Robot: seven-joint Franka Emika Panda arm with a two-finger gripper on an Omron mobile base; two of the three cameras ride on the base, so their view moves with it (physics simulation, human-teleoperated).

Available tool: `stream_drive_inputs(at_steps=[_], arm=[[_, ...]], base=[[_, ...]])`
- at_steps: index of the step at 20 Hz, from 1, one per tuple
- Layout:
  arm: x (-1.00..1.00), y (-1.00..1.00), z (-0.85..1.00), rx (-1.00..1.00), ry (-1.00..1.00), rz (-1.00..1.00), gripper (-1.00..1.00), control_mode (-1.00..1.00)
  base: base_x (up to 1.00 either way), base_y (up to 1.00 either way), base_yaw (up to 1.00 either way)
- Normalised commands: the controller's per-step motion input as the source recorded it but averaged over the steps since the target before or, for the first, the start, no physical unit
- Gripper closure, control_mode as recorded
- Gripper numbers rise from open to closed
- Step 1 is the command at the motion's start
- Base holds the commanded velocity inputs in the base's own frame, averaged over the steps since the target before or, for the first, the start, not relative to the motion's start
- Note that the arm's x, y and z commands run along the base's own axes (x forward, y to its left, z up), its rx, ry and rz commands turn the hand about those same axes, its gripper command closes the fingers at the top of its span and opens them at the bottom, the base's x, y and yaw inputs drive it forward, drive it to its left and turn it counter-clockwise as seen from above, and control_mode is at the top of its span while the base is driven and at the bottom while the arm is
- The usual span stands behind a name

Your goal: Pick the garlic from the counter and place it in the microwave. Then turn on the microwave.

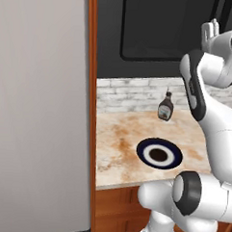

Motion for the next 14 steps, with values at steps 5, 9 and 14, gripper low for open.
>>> stream_drive_inputs(at_steps=[5, 9, 14], arm=[[0.23, 0.00, -0.03, 0.02, 0.00, 0.06, -1.00, -1.00], [0.05, 0.04, -0.01, 0.05, 0.00, 0.05, -1.00, -1.00], [-0.03, 0.08, -0.08, 0.04, 0.04, 0.02, -1.00, -1.00]], base=[[0.00, 0.00, 0.00], [0.00, 0.00, 0.00], [0.00, 0.00, 0.00]])
